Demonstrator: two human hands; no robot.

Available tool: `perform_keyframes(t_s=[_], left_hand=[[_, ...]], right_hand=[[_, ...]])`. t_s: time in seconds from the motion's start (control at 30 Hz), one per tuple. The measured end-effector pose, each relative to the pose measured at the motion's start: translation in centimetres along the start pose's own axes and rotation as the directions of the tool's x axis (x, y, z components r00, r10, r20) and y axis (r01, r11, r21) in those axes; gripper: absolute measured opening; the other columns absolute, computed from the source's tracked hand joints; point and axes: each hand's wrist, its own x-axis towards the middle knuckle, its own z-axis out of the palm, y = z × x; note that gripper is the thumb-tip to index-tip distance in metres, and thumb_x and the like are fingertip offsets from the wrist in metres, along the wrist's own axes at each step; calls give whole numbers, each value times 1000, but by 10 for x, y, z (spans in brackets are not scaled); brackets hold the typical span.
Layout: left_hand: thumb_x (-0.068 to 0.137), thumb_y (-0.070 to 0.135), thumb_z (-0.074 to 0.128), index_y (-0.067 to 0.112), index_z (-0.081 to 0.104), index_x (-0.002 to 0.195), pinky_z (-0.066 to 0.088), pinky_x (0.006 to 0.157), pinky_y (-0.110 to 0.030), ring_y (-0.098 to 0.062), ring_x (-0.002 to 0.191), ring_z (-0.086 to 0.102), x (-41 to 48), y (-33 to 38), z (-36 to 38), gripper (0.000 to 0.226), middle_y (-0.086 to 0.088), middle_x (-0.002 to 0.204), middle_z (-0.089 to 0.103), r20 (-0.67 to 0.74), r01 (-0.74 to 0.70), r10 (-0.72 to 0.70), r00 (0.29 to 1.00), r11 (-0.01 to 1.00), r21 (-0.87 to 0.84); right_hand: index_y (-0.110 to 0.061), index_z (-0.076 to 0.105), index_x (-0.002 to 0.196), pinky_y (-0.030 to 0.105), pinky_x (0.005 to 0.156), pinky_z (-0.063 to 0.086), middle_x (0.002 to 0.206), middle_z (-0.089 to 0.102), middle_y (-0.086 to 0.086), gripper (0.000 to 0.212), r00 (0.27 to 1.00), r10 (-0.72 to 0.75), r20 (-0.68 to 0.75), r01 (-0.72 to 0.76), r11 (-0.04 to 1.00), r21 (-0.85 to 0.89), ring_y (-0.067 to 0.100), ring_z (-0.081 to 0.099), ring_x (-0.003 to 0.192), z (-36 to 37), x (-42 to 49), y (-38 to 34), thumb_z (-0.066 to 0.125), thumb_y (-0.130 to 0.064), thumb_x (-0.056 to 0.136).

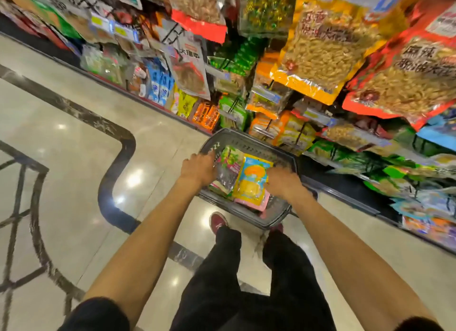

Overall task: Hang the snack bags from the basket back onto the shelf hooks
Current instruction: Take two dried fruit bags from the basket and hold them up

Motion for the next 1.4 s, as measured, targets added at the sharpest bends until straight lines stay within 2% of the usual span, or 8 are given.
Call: perform_keyframes(t_s=[0.27,0.4,0.57,0.73,0.83,1.0,1.23,1.4], left_hand=[[96,32,51,11,47,138,44,100,-48,-37,130,49,93,-17,87,47,-17,138,54,139,63,-55,989,996,-57],[96,30,53,10,49,137,47,96,-45,-37,122,56,144,-25,141,46,-18,134,58,198,67,-52,979,995,-69],[97,30,49,10,46,141,45,97,-45,-40,123,53,207,-35,209,48,-21,135,55,263,65,-37,964,993,-99],[98,31,50,10,39,143,46,95,-46,-43,119,55,273,-43,271,51,-24,130,57,230,79,-50,972,990,-119],[94,26,56,10,37,135,48,95,-55,-43,116,54,308,-48,307,48,-23,125,56,207,121,-88,974,980,-155],[94,30,61,6,31,142,42,100,-55,-43,127,45,355,-52,353,62,-22,139,45,156,147,-111,982,958,-245],[87,51,67,4,11,154,32,112,-55,-44,139,32,408,-63,396,99,-24,153,30,121,241,-212,970,900,-364],[67,66,77,-2,35,139,37,103,-57,-42,130,41,402,-56,386,107,-24,138,42,-8,282,-293,956,928,-241]], right_hand=[[-12,41,144,47,99,46,144,40,31,73,990,5,140,-6,1000,4,45,52,121,75,81,10,41,-56,86],[-18,53,134,49,96,48,139,52,21,101,985,-27,168,18,998,58,40,55,119,123,136,20,19,-76,59],[-7,57,123,36,85,46,123,60,22,59,970,10,244,-76,963,260,40,58,114,172,192,20,45,-50,84],[-17,55,110,31,77,39,120,61,12,26,954,158,256,-268,833,485,33,58,116,237,257,35,56,-36,93],[-9,45,134,38,90,46,134,58,13,58,942,247,226,-334,743,580,34,56,119,275,292,45,62,-43,90],[-22,41,144,38,99,49,134,59,2,85,920,355,167,-356,575,737,26,57,121,331,339,65,73,-47,69],[-18,52,119,44,98,50,118,63,6,67,804,568,178,-344,200,918,24,57,115,355,370,62,82,-43,65],[-17,53,128,42,98,51,117,68,-2,70,783,577,233,-305,30,952,18,65,107,356,381,53,84,-39,69]])
